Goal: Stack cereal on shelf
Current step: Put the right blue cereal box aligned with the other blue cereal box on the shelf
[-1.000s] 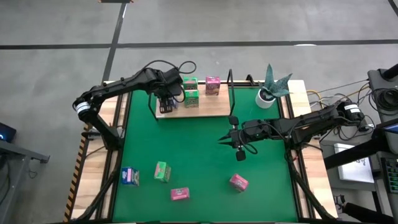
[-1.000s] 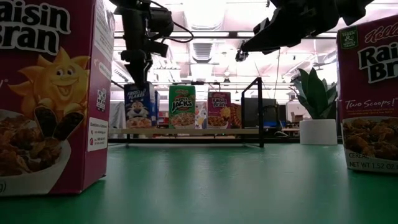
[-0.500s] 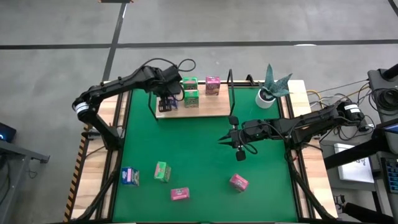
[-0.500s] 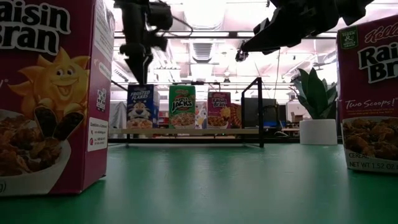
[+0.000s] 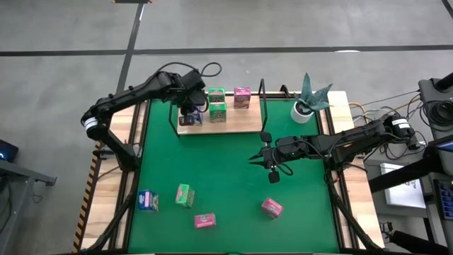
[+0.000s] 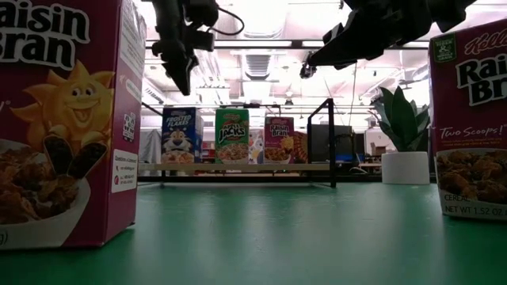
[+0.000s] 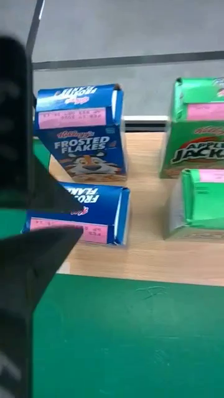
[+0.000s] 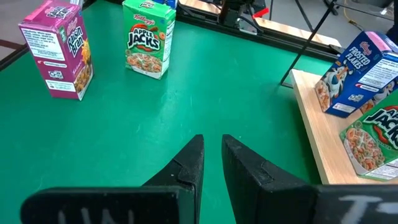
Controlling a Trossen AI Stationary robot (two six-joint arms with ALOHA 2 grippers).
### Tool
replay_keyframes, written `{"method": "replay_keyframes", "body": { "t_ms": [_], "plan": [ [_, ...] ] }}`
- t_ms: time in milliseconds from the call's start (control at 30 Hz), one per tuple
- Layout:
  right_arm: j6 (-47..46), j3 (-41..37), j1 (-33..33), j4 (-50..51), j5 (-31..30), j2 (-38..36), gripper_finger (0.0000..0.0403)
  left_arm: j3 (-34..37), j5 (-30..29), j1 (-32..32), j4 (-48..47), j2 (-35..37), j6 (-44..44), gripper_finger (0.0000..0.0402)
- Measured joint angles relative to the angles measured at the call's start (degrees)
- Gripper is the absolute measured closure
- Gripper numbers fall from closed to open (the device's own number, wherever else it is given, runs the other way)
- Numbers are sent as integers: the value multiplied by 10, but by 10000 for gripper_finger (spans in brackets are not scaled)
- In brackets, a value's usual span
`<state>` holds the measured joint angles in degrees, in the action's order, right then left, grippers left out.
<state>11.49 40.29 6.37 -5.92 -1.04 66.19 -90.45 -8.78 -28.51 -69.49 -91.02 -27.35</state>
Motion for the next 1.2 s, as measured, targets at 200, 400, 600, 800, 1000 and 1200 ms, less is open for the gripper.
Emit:
{"method": "replay_keyframes", "body": {
  "t_ms": [200, 400, 600, 800, 1000, 1200],
  "plan": [
    [0, 0, 0, 1, 0, 0, 355, 5, 0, -9, 8, 0, 13, 381],
    [0, 0, 0, 4, 0, 0, 355, 30, 22, -9, 21, 0, 14, 399],
    [0, 0, 0, 9, 0, 0, 355, 37, 19, -9, 24, 0, 14, 401],
    [0, 0, 0, 9, 0, 0, 355, 38, 18, -12, 25, 0, 15, 401],
    [-1, 0, 0, 10, 0, 0, 355, 51, 18, -17, 32, 0, 15, 401],
    [-1, 0, 0, 10, 0, 0, 355, 61, 18, -17, 37, 0, 15, 402]
  ]
}}
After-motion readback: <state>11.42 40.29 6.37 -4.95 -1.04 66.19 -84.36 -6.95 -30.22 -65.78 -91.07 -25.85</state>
